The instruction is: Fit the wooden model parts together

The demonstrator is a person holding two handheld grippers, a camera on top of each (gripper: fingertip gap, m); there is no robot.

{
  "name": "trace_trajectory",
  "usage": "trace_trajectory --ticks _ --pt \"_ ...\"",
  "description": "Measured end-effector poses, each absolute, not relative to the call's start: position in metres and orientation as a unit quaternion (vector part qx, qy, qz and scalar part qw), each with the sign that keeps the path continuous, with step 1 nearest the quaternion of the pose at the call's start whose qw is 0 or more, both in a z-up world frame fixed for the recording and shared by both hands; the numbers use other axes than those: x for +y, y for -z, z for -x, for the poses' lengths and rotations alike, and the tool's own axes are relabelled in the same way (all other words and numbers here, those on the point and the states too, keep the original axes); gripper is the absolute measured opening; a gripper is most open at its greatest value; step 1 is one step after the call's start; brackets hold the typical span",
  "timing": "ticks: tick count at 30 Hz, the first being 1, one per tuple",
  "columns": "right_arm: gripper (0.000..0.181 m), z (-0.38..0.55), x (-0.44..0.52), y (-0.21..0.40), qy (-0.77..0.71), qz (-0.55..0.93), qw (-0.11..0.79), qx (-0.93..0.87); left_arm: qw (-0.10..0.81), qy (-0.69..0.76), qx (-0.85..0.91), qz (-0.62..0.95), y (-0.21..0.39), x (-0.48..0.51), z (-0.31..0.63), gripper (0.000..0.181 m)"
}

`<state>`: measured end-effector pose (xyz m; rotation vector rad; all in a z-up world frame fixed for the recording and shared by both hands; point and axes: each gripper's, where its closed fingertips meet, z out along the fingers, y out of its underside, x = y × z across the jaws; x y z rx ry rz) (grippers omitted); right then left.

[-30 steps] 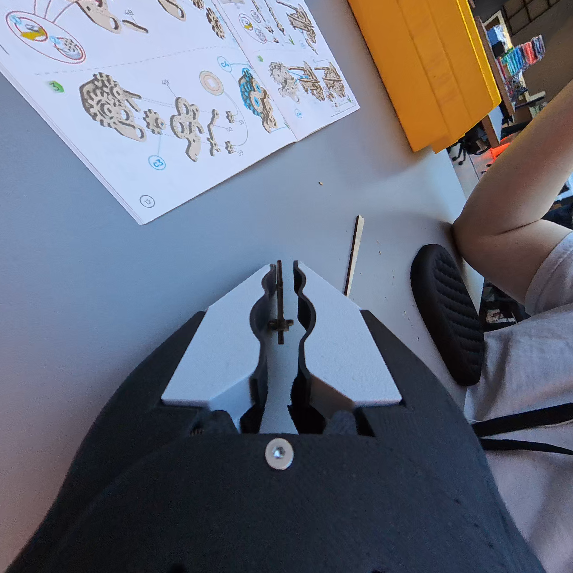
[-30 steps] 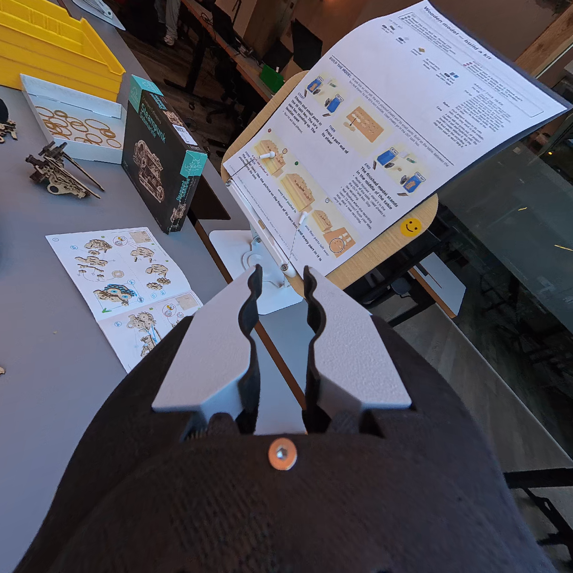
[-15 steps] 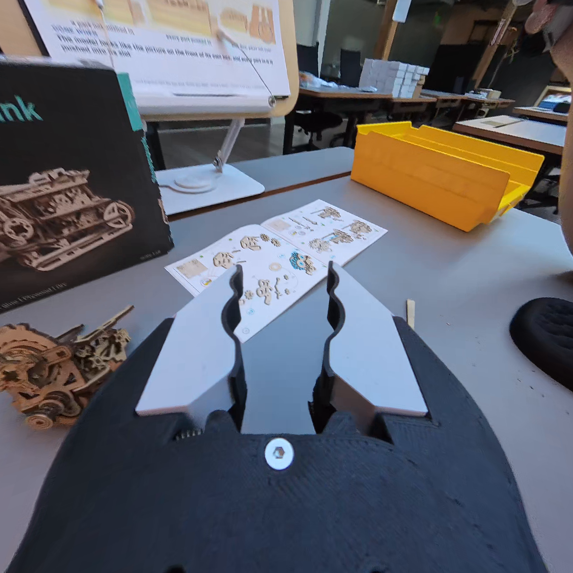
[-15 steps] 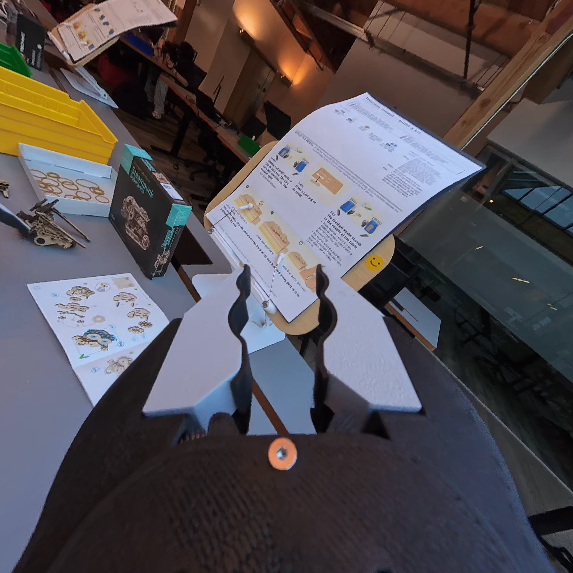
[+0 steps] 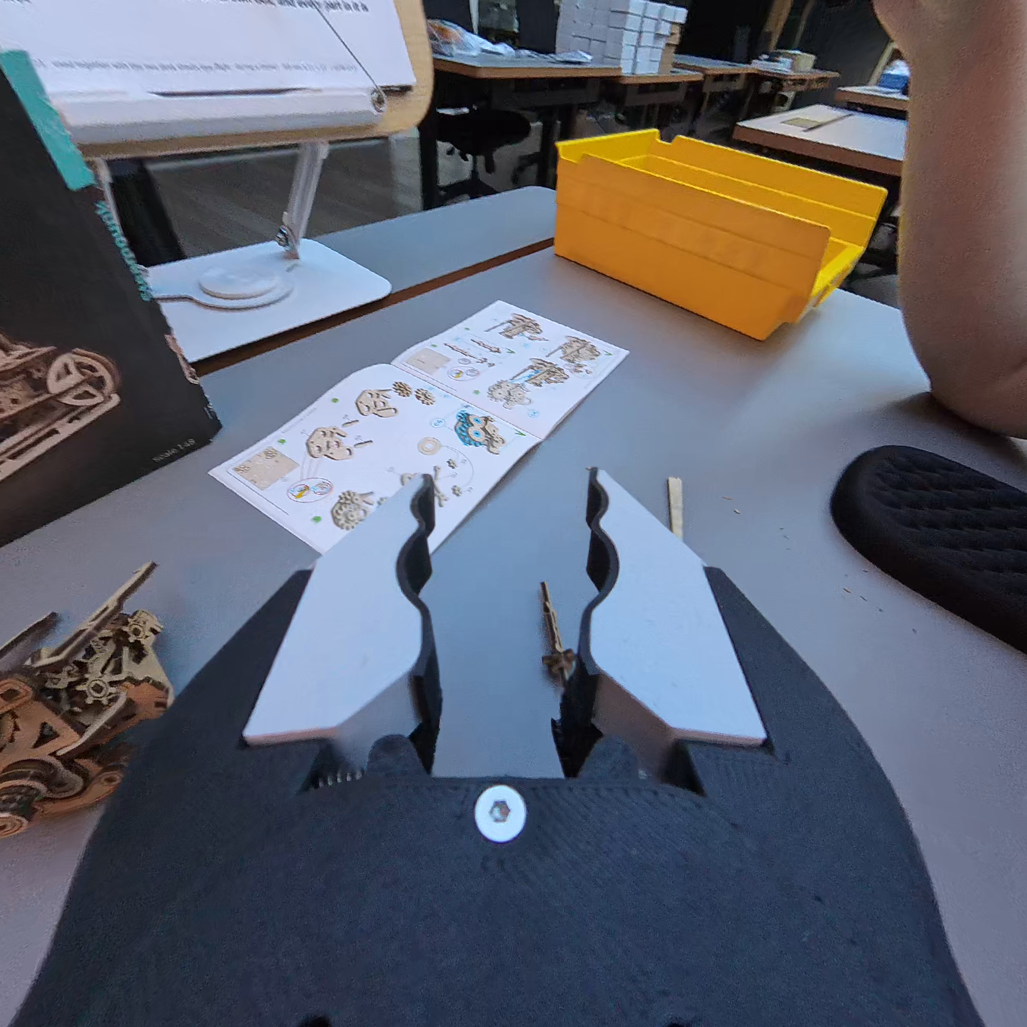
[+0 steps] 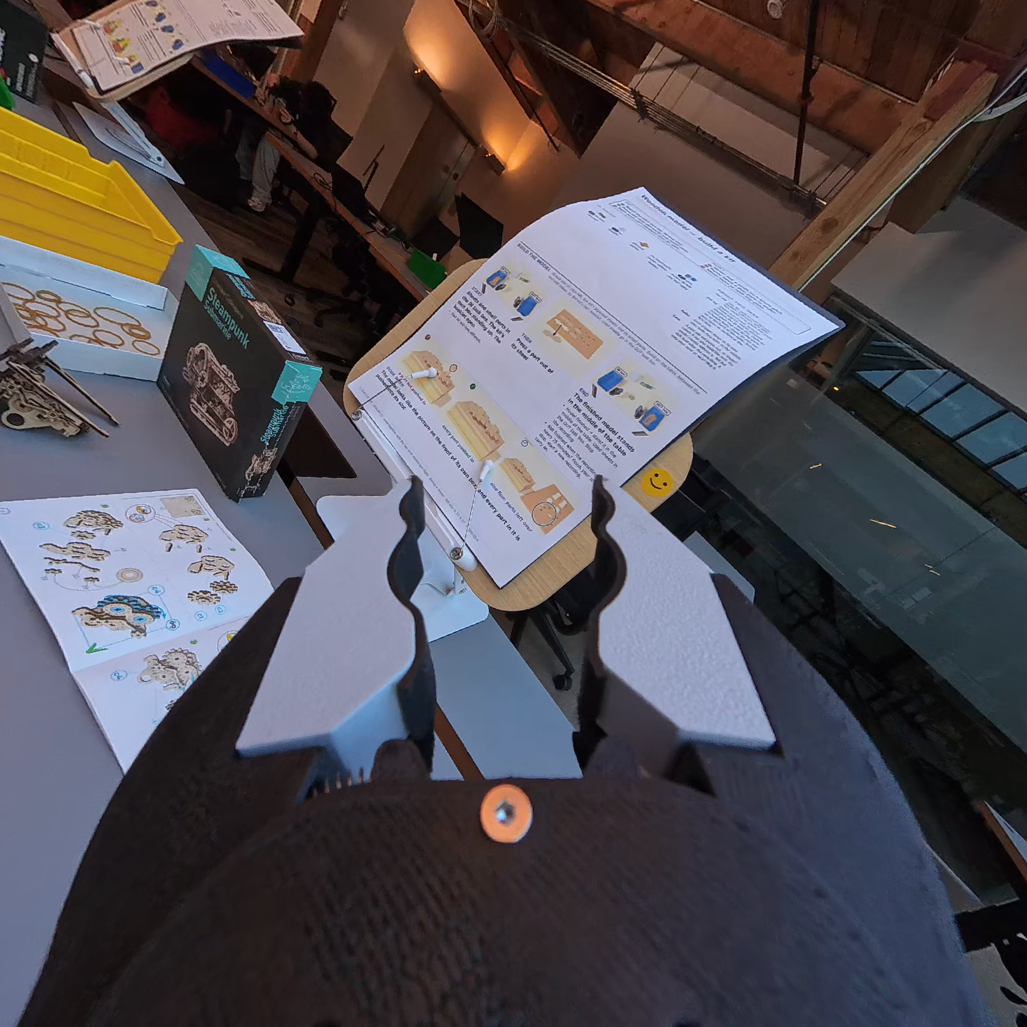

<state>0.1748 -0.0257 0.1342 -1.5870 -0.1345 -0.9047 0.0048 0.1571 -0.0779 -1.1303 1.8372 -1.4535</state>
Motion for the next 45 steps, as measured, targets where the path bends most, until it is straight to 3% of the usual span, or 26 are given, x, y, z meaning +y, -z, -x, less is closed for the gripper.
trace_trajectory --ticks 2,6,8,10,17,23,33,37,45 --pt "0.057 -0.173 -0.026 -0.136 0.392 0.685 0.611 -0.059 0.241 0.534 0.696 0.414 0.075 0.160 0.003 0.044" --pt "0.055 -0.172 -0.027 -0.136 0.386 0.686 0.614 -0.061 0.193 0.521 0.713 0.427 0.077 0.175 0.017 0.042" --pt "0.055 -0.171 -0.026 -0.136 0.384 0.688 0.613 -0.062 0.153 0.515 0.732 0.419 0.083 0.176 0.029 0.027" --pt "0.054 -0.169 -0.026 -0.136 0.381 0.688 0.614 -0.064 0.124 0.486 0.756 0.421 0.097 0.179 0.039 0.023" --pt "0.053 -0.166 -0.023 -0.132 0.388 0.695 0.601 -0.075 0.028 0.395 0.822 0.410 0.148 0.157 0.060 0.023" --pt "0.052 -0.167 -0.022 -0.129 0.384 0.700 0.597 -0.076 0.012 0.396 0.820 0.412 0.154 0.144 0.057 0.011" --pt "0.051 -0.168 -0.023 -0.126 0.391 0.706 0.586 -0.080 -0.010 0.390 0.809 0.439 0.162 0.144 0.055 0.011" --pt "0.051 -0.168 -0.023 -0.126 0.392 0.707 0.583 -0.084 -0.004 0.382 0.812 0.441 0.165 0.144 0.053 0.000" --pt "0.051 -0.167 -0.022 -0.123 0.397 0.710 0.575 -0.089 -0.005 0.384 0.812 0.440 0.165 0.147 0.052 0.000"
